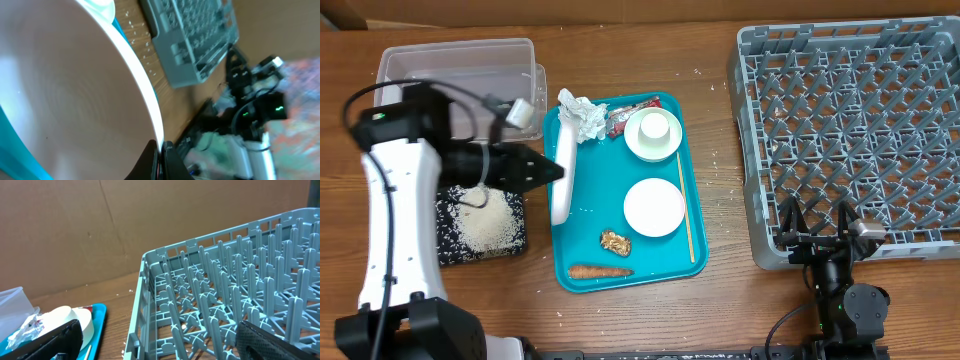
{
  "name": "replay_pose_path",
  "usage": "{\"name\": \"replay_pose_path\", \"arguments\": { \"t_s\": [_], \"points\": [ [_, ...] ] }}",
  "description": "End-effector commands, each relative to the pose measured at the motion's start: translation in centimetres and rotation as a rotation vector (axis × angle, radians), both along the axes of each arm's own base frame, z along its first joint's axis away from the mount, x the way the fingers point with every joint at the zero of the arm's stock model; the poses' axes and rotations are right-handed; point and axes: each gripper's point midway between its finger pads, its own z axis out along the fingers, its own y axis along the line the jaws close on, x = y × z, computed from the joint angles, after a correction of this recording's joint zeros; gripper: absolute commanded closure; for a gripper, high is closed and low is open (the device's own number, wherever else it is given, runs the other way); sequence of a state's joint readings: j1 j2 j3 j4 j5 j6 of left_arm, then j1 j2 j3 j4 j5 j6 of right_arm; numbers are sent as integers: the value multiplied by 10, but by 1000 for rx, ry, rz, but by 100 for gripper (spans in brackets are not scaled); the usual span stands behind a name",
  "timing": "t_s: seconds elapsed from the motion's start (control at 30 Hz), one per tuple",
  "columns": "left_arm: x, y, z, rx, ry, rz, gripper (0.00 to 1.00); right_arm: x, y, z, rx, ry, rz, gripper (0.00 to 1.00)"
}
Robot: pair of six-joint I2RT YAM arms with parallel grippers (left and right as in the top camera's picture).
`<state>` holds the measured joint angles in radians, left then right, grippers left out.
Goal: Sort waste into correct bins and load items into the dishwasher
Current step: 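Carry the emptied plate back and set it on the teal tray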
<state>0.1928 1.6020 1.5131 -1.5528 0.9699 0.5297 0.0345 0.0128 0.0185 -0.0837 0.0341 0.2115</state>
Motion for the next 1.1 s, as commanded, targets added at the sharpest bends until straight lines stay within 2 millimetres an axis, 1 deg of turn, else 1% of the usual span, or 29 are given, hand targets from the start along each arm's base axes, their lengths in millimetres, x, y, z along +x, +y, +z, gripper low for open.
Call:
{"name": "replay_pose_path", "arguments": {
  "t_s": [0.0,0.1,0.17,0.23,0.3,0.4,0.53,0.7,0.8,0.93,1.07],
  "points": [
    [2,-13,-22,167,80,8,96,0,-1,-2,-3,-3,-9,0],
    [12,-12,-43,349,117,76,96,0,-1,-2,-3,-3,-9,0],
    [17,-12,-52,451,112,107,96,0,-1,-2,-3,-3,-9,0],
    [21,-15,-56,515,108,137,96,0,-1,-2,-3,-3,-9,0],
    [24,-23,-58,555,96,154,96,0,-1,-2,-3,-3,-9,0],
    [23,-35,-61,603,86,161,96,0,-1,-2,-3,-3,-9,0],
    [20,-37,-67,705,79,198,96,0,-1,-2,-3,-3,-9,0],
    [20,-51,-68,718,50,184,96,0,-1,-2,-3,-3,-9,0],
    [23,-56,-73,730,35,184,96,0,-1,-2,-3,-3,-9,0],
    [26,-58,-89,743,48,181,96,0,-1,-2,-3,-3,-9,0],
    [29,-59,-113,762,82,169,96,0,-1,-2,-3,-3,-9,0]
  ]
}}
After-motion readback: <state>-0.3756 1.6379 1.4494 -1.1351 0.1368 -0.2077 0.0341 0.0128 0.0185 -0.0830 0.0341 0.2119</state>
